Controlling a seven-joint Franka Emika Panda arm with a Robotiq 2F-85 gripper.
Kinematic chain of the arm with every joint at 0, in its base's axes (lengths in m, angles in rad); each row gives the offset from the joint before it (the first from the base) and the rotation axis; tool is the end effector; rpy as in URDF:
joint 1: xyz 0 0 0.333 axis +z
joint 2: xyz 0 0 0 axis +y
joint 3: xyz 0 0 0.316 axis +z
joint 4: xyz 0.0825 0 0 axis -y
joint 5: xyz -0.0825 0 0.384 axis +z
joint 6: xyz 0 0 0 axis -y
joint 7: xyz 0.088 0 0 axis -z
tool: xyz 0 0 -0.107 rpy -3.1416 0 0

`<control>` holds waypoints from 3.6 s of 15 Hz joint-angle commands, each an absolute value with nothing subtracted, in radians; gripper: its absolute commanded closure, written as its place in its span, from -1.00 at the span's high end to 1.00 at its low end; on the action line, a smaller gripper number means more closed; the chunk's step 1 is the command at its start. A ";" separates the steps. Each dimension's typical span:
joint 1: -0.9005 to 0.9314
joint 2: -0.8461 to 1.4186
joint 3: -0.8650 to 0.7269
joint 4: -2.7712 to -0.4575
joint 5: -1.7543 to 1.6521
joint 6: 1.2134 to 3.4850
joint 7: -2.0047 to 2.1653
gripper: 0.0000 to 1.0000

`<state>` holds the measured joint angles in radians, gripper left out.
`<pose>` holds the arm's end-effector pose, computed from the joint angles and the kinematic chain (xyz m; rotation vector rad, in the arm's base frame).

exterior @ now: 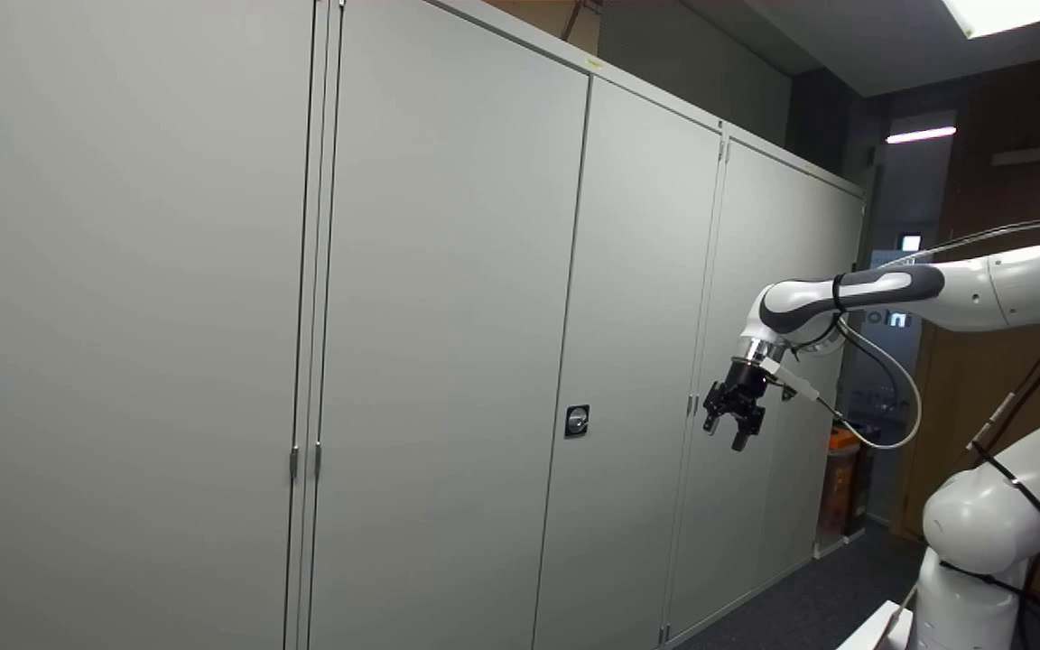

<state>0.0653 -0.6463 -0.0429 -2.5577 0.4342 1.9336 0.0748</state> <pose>0.3567 0.0361 0.4860 -2.6952 0.2653 0.0047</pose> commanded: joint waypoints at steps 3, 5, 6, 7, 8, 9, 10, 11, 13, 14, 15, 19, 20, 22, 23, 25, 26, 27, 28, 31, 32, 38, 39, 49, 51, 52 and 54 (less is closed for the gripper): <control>0.051 -0.645 -0.032 -2.555 0.441 1.928 0.069 1.00; 0.051 -0.645 -0.032 -2.555 0.441 1.928 0.069 1.00; 0.051 -0.645 -0.032 -2.555 0.441 1.928 0.069 1.00; 0.051 -0.645 -0.032 -2.555 0.441 1.928 0.069 1.00; 0.052 -0.653 -0.032 -2.564 0.459 1.948 0.073 1.00; 0.051 -0.658 -0.030 -2.573 0.465 1.966 0.077 1.00; 0.051 -0.661 -0.030 -2.579 0.470 1.981 0.078 1.00; 0.050 -0.659 -0.025 -2.582 0.472 2.000 0.082 1.00; 0.052 -0.658 -0.022 -2.588 0.484 2.037 0.090 1.00; 0.054 -0.659 -0.020 -2.593 0.492 2.058 0.095 1.00; 0.055 -0.658 -0.017 -2.596 0.498 2.081 0.100 1.00; 0.060 -0.640 -0.018 -2.592 0.533 2.152 0.120 1.00; 0.060 -0.635 -0.019 -2.590 0.542 2.169 0.128 1.00; 0.061 -0.621 -0.025 -2.584 0.571 2.211 0.143 1.00; 0.062 -0.615 -0.028 -2.583 0.585 2.231 0.150 1.00; 0.060 -0.603 -0.031 -2.582 0.617 2.277 0.162 1.00; 0.060 -0.595 -0.034 -2.581 0.633 2.298 0.161 1.00; 0.058 -0.589 -0.035 -2.580 0.646 2.318 0.161 1.00; 0.056 -0.582 -0.038 -2.580 0.659 2.339 0.157 1.00; 0.049 -0.562 -0.049 -2.578 0.689 2.400 0.149 1.00; 0.047 -0.554 -0.054 -2.577 0.699 2.423 0.146 1.00; 0.049 -0.507 -0.080 -2.563 0.778 2.527 0.132 1.00; 0.050 -0.496 -0.082 -2.560 0.795 2.548 0.128 1.00; 0.094 -0.352 -0.114 -2.476 1.014 2.706 0.048 1.00; 0.109 -0.331 -0.123 -2.456 1.083 2.717 -0.003 1.00; 0.115 -0.319 -0.126 -2.447 1.118 2.720 -0.029 1.00; 0.124 -0.301 -0.128 -2.432 1.184 2.735 -0.088 1.00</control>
